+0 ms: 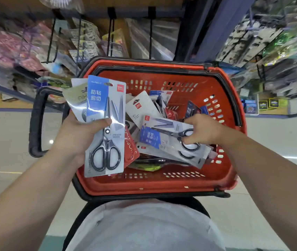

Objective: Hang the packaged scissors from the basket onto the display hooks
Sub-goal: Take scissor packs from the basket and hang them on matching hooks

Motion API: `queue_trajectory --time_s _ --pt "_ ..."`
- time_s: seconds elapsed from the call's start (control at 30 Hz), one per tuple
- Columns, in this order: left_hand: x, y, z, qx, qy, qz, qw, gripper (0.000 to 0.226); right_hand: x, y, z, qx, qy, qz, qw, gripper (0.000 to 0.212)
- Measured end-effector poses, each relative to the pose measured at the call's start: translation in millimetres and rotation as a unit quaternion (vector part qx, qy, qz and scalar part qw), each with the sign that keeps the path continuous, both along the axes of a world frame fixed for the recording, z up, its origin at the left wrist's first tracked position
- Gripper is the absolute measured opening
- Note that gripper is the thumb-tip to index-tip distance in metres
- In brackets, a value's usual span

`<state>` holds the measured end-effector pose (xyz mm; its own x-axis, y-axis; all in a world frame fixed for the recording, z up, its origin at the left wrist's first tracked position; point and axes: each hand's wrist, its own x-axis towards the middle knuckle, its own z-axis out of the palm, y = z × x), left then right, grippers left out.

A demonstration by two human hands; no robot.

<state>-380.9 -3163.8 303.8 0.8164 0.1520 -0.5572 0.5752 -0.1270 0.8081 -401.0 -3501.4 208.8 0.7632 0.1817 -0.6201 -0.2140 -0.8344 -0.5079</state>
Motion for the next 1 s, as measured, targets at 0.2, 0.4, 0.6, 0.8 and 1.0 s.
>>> queue_trajectory --time_s 0.2,0.4,0.6,0.8,1.0 --pt "7.7 -10.3 -12.3 -0.004 0.010 -0.011 1.000 0.037 -9.9 -12.1 -1.0 -0.005 -0.016 -0.111 0.994 0.017" --pt "11.0 -11.5 -28.5 0.018 0.021 -0.027 0.999 0.038 -16.6 0.1 -16.6 -0.012 0.098 -0.102 0.990 0.053" --pt "9.3 -3.7 -36.6 0.021 0.022 -0.041 0.999 0.040 -11.2 18.9 -35.6 -0.042 0.166 -0.042 0.984 0.102" --pt "2.0 -5.0 -38.8 -0.012 0.047 -0.036 0.998 0.037 -17.6 -0.5 -16.4 0.065 0.173 -0.159 0.970 0.047" --pt "-2.8 -25.7 -36.9 -0.039 0.058 -0.006 0.998 0.035 -27.6 0.9 34.5 0.286 0.096 -0.346 0.889 0.044"
